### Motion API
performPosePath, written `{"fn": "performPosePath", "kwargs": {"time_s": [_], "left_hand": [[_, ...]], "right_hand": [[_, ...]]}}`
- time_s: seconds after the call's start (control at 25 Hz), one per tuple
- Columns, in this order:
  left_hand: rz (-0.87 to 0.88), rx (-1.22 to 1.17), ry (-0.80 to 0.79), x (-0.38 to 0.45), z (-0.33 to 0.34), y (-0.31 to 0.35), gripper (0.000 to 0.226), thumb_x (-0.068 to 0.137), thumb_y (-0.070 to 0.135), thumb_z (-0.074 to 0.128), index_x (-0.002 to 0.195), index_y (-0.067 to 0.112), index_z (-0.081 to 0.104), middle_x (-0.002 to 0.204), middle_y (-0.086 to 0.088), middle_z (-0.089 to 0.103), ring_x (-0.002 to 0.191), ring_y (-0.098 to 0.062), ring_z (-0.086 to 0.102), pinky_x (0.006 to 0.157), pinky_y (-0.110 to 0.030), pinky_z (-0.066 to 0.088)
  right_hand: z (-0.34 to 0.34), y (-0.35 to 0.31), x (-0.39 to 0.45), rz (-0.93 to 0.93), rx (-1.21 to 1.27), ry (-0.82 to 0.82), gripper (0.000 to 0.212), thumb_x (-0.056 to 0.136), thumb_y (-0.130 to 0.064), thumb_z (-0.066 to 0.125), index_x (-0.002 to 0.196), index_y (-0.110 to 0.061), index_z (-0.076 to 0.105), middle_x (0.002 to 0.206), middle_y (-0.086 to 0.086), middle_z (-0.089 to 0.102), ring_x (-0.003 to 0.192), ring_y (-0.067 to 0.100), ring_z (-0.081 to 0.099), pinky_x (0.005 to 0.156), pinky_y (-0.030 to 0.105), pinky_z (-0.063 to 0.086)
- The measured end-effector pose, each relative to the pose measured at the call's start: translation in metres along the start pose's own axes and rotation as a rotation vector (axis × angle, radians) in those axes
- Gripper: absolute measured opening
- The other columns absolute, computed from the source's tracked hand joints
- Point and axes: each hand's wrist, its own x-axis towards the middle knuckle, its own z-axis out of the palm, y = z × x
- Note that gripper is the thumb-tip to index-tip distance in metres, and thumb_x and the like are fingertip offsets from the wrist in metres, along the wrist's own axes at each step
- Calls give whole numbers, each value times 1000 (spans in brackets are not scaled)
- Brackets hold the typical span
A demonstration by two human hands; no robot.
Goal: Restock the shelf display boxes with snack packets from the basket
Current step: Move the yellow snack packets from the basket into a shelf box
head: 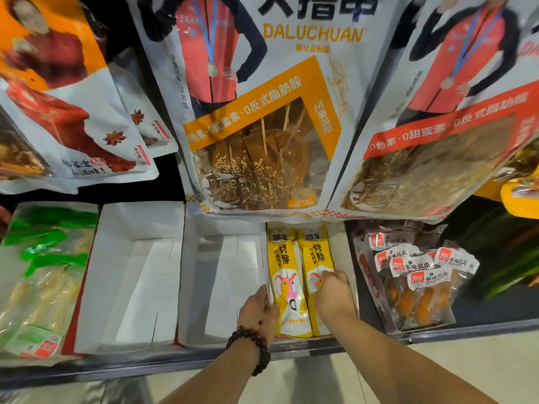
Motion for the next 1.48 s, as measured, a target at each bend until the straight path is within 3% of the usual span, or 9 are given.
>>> {"fn": "performPosePath", "kwargs": {"time_s": [0.12, 0.24, 0.36, 0.56, 0.72, 0.88, 1.24, 1.36, 1.48], "left_hand": [[24, 42, -6, 0, 1, -2, 24, 96, 30, 48, 120, 28, 50, 117, 5, 63, 99, -14, 61, 87, -31, 57], [68, 105, -18, -5, 0, -5, 30, 94, 32, 50, 124, 29, 47, 117, 5, 63, 104, -15, 62, 92, -34, 55], [108, 171, -12, -7, 1, -10, 38, 96, 32, 48, 133, 28, 38, 119, 5, 62, 104, -15, 63, 92, -33, 55], [113, 202, -28, -12, -2, -7, 30, 97, 32, 45, 126, 27, 40, 117, 3, 64, 101, -16, 64, 90, -32, 55], [130, 211, -74, -25, -14, -4, 32, 97, 33, 47, 128, 24, 42, 125, 1, 61, 107, -16, 61, 96, -29, 51], [98, 226, -53, -47, -58, 1, 60, 97, 35, 47, 150, 23, 21, 149, 1, 40, 134, -17, 43, 111, -33, 37], [94, 133, 528, -205, -286, -63, 48, 87, 37, 54, 134, 23, 50, 124, -2, 63, 111, -18, 59, 95, -29, 47], [-30, 214, 809, -277, -359, -122, 38, 85, 30, 57, 122, 22, 59, 113, -4, 67, 106, -23, 61, 88, -29, 46], [-260, 267, 889, -330, -407, -200, 41, 82, 34, 53, 121, 21, 59, 117, -7, 65, 111, -26, 59, 89, -31, 46]], "right_hand": [[-1, 2, -13, -191, -160, 92, 49, 79, -2, 53, 127, -7, 54, 147, 15, 29, 131, 32, 39, 105, 36, 40], [-17, 27, -24, -419, -247, 311, 53, 74, -10, 63, 126, -15, 55, 138, 14, 45, 129, 33, 43, 96, 45, 46], [-25, 54, -35, -228, -118, 322, 60, 88, -29, 55, 142, -21, 30, 141, 11, 40, 119, 32, 51, 85, 44, 52], [-13, 71, -42, -42, 33, 12, 60, 97, -49, 22, 148, -36, -7, 126, 2, 55, 100, 20, 60, 75, 39, 54], [-25, 65, -47, -40, -64, 22, 60, 97, -49, 22, 150, -29, 1, 131, 3, 50, 110, 23, 56, 82, 41, 52], [-57, 39, -59, -185, -233, 183, 58, 93, -47, 33, 145, -22, 24, 130, 6, 49, 110, 25, 53, 84, 41, 50], [-51, -233, -190, -1072, -356, 75, 50, 92, -46, 44, 138, -29, 41, 125, -3, 61, 112, 21, 57, 85, 34, 47], [-23, -323, -268, -1319, -329, 21, 52, 90, -47, 46, 138, -29, 42, 128, -1, 60, 116, 23, 55, 90, 36, 45], [15, -383, -347, -1496, -341, -34, 46, 87, -49, 45, 128, -27, 49, 119, 3, 63, 110, 28, 58, 88, 39, 46]]}}
